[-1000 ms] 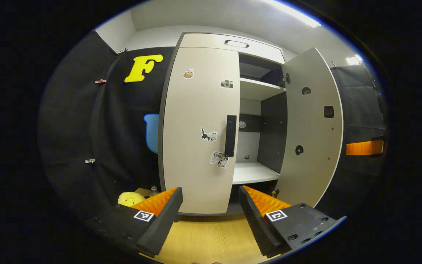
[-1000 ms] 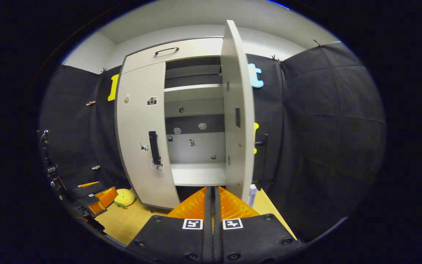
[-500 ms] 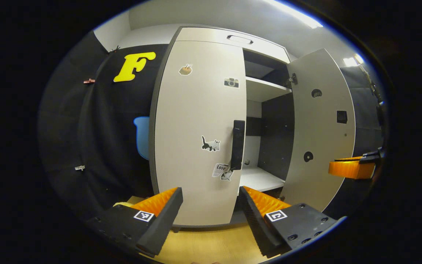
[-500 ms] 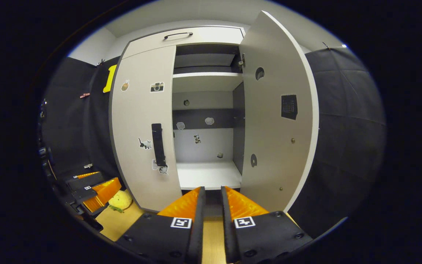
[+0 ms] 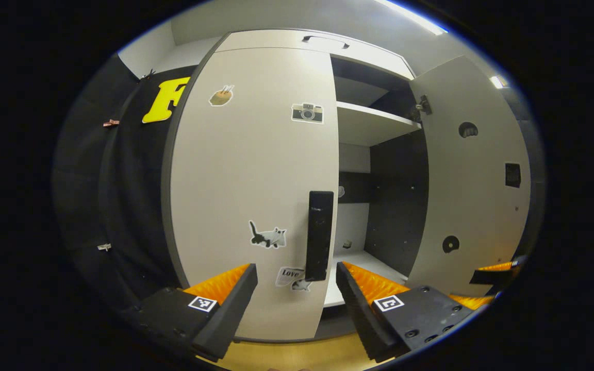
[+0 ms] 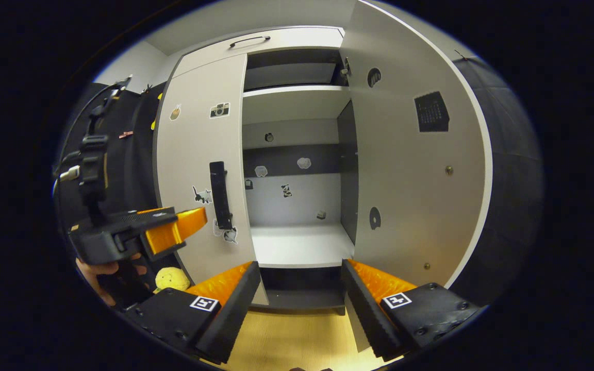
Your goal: Open the right door of the double-door shoe cabinet with the right hand, and open the left door with the left hand.
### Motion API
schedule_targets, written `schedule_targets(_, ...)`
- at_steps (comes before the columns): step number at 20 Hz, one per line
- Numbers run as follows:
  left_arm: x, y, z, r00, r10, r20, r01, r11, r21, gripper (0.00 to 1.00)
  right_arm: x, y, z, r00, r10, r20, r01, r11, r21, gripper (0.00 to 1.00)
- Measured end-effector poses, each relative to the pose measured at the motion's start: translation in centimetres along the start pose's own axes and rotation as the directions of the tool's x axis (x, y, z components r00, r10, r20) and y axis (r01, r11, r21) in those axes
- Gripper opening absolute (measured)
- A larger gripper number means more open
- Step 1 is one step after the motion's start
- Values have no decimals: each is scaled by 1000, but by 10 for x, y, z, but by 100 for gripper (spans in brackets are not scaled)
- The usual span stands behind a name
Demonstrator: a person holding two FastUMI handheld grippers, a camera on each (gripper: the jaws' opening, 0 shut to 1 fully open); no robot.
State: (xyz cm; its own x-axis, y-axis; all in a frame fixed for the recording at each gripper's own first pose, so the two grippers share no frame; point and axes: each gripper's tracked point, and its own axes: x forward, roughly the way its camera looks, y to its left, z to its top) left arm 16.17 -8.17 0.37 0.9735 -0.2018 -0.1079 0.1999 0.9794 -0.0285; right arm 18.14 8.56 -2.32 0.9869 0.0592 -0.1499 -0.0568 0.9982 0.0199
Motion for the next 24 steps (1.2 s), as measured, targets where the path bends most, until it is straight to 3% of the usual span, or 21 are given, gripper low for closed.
schedule_targets(5,42,-4,10,999,35,-9,-35,999,5,95,-2,-3,-8,1000,28,6,-27,1000,-5,100)
schedule_targets(9,61,-7,8,996,80,-27,-80,996,26,84,-6,1,-17,997,75,-11,-75,997,7,99)
schedule_targets(16,71,-16,2,994,106,-41,-106,994,-11,37,-9,5,-26,991,128,-31,-128,992,-9,99)
schedule_targets(21,73,-18,-2,996,83,-43,-83,997,12,30,-18,0,-31,992,124,-40,-124,992,-1,100)
schedule_targets(24,71,-18,-2,997,66,-39,-66,998,15,18,-22,6,-32,990,133,-50,-133,991,2,99)
